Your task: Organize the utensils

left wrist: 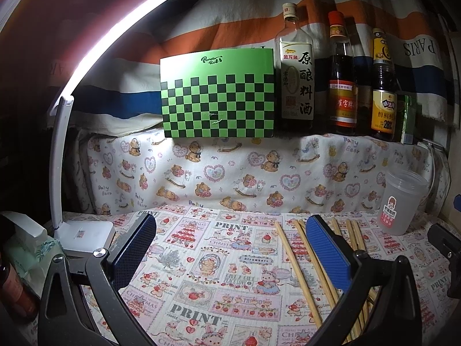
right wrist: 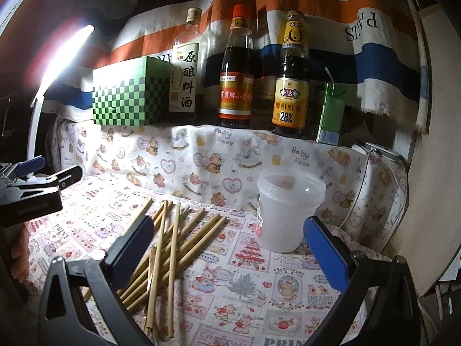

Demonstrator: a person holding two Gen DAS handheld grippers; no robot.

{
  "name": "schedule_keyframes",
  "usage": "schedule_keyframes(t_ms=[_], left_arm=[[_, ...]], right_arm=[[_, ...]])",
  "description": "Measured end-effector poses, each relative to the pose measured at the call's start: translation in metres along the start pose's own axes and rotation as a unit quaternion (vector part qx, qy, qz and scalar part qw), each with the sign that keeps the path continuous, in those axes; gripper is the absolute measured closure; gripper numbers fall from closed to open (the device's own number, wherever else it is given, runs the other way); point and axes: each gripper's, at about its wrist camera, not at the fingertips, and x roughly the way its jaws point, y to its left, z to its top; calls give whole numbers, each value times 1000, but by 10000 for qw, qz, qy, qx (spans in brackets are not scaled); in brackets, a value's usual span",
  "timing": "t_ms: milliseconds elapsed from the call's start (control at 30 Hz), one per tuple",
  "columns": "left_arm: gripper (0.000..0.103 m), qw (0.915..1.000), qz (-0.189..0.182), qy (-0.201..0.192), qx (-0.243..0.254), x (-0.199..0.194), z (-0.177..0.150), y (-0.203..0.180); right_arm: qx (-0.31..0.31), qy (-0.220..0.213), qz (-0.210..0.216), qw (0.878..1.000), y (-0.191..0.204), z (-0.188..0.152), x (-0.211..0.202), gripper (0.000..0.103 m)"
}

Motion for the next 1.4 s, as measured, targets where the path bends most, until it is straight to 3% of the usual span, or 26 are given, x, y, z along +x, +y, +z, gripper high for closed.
schedule_keyframes(t_ms=[167,233,267,367,433,500,600,700,1133,1167,1200,1300,1367,1400], left_arm=[[0,10000,2,-9,5,0,0,0],[0,10000,6,-4,15,0,0,0],[0,10000,-19,18,21,1,0,0],[0,9998,-9,172,-35,8,-1,2],[0,9997,0,223,-114,10,-1,5],[0,9996,9,243,-152,11,-2,6],[0,9995,-4,280,-124,11,-2,4],[0,9995,3,279,-132,10,-2,4],[0,9993,6,350,-136,12,-1,5],[0,9992,5,372,-136,13,-1,5],[0,9990,7,417,-139,14,-1,5],[0,9972,-198,697,-157,20,-3,4],[1,9929,-465,1095,-31,29,-5,-3],[7,9881,-655,1388,102,36,-8,-9]], right_arm=[[266,94,154,9995,-7,2,0,0],[378,285,468,9978,-9,4,1,11],[438,384,569,9967,-10,4,2,21],[372,824,609,9940,-2,0,6,36],[193,1075,845,9904,7,-2,10,51],[69,1425,824,9863,13,-9,19,70],[283,1931,997,9757,9,-19,34,81],[498,2172,1110,9685,3,-23,42,83],[127,2710,1267,9541,16,-36,58,84],[65,2703,1225,9549,17,-36,58,86],[32,2717,1188,9550,18,-36,58,96],[151,2660,1167,9568,15,-35,57,98],[172,2494,1064,9624,13,-32,52,98],[185,2405,1038,9649,12,-29,50,98]])
